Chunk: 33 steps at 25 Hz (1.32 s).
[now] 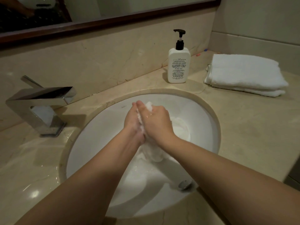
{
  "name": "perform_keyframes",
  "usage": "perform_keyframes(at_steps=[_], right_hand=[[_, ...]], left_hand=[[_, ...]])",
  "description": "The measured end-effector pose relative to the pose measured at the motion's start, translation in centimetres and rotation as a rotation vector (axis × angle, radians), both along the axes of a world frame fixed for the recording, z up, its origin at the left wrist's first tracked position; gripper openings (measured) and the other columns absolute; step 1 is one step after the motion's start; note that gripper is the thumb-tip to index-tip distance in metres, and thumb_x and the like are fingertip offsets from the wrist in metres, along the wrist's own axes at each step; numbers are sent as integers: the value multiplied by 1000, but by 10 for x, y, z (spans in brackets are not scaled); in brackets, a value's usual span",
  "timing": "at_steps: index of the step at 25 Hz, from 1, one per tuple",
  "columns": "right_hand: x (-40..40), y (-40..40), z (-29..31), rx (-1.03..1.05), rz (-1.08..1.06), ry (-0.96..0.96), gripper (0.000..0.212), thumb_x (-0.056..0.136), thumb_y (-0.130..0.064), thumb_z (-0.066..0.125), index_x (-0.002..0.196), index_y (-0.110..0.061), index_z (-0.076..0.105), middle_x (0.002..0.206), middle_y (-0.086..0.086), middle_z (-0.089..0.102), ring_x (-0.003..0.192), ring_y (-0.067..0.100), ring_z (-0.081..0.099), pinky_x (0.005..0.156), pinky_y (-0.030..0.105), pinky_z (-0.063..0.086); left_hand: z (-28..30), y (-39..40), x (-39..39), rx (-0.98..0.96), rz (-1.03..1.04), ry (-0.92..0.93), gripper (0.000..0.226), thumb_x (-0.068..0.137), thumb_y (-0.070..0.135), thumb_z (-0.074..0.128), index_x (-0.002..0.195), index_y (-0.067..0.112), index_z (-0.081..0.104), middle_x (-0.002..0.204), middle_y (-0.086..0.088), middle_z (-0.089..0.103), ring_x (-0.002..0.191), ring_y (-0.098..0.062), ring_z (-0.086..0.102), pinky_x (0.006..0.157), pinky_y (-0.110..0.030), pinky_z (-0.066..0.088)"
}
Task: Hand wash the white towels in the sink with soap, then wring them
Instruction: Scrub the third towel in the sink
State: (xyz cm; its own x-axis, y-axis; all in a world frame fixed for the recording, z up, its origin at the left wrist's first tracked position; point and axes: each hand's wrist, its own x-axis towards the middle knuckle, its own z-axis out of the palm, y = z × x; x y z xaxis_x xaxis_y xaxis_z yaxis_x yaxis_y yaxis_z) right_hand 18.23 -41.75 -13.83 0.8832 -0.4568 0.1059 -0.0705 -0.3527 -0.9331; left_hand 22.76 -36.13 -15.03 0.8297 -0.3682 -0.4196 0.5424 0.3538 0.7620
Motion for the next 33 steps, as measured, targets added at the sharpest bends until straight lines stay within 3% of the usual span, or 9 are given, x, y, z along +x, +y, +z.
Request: perform_keyframes(at_steps=[3, 7, 10, 13, 17, 21, 25, 30, 33], right_hand=[[23, -29, 5, 149, -235, 31, 57, 99, -53, 52, 57, -16, 44, 65, 6, 56, 68, 27, 55, 65, 34, 39], [1, 0, -2, 38, -3, -47, 54, 97, -54, 54, 58, -18, 50, 67, 8, 61, 71, 31, 62, 69, 39, 48], [12, -12, 4, 27, -129, -26, 55, 100, -52, 51, 64, -10, 57, 74, 14, 67, 78, 33, 65, 71, 39, 48], [16, -27, 7, 146, -216, -6, 54, 100, -52, 51, 60, -15, 51, 71, 10, 64, 75, 32, 64, 70, 39, 48], [-7, 0, 1, 48, 41, -22, 55, 99, -53, 51, 69, -8, 64, 73, 10, 69, 75, 27, 67, 70, 36, 51], [17, -28, 8, 97, -239, -5, 55, 102, -50, 46, 63, -12, 54, 72, 11, 65, 75, 31, 64, 66, 36, 44], [-9, -1, 1, -26, 3, -24, 54, 99, -56, 48, 64, -16, 56, 75, 12, 68, 78, 31, 64, 73, 38, 48], [14, -32, 11, 72, -222, -44, 54, 101, -48, 50, 61, -13, 49, 67, 7, 61, 70, 26, 60, 65, 33, 39], [-4, -6, 3, -88, -10, -90, 52, 99, -53, 51, 61, -17, 51, 64, 4, 62, 68, 24, 63, 64, 35, 45]], left_hand=[[10, -6, -5, 160, -65, 9, 69, 98, 69, 41, 110, 9, 74, 99, -15, 77, 84, -27, 75, 79, -34, 58], [1, 0, 4, 134, 15, 3, 59, 101, 64, 38, 89, 12, 63, 71, -7, 67, 67, -19, 69, 64, -24, 57], [6, 0, -2, 113, -42, -20, 65, 101, 66, 38, 94, 10, 70, 79, -10, 74, 86, -25, 71, 95, -34, 54], [12, -10, -8, 155, -53, -33, 68, 101, 65, 38, 100, 6, 73, 82, -13, 76, 80, -25, 73, 84, -33, 55], [3, -5, -7, 37, 55, -30, 60, 106, 56, 36, 68, 15, 57, 48, -2, 56, 44, -13, 60, 51, -17, 48], [19, -14, -10, 172, -77, -76, 62, 106, 59, 29, 93, 13, 68, 67, -6, 73, 57, -15, 72, 61, -24, 54], [6, -6, -4, 109, 20, -54, 53, 104, 60, 39, 84, 14, 58, 59, -4, 63, 56, -17, 67, 69, -26, 54], [7, -16, 1, 161, -75, -105, 71, 103, 66, 30, 84, 21, 81, 92, 1, 78, 83, -15, 72, 85, -31, 50], [-2, -7, 2, 98, 41, -65, 64, 105, 55, 38, 64, 17, 69, 59, 1, 65, 63, -13, 66, 66, -25, 53]])
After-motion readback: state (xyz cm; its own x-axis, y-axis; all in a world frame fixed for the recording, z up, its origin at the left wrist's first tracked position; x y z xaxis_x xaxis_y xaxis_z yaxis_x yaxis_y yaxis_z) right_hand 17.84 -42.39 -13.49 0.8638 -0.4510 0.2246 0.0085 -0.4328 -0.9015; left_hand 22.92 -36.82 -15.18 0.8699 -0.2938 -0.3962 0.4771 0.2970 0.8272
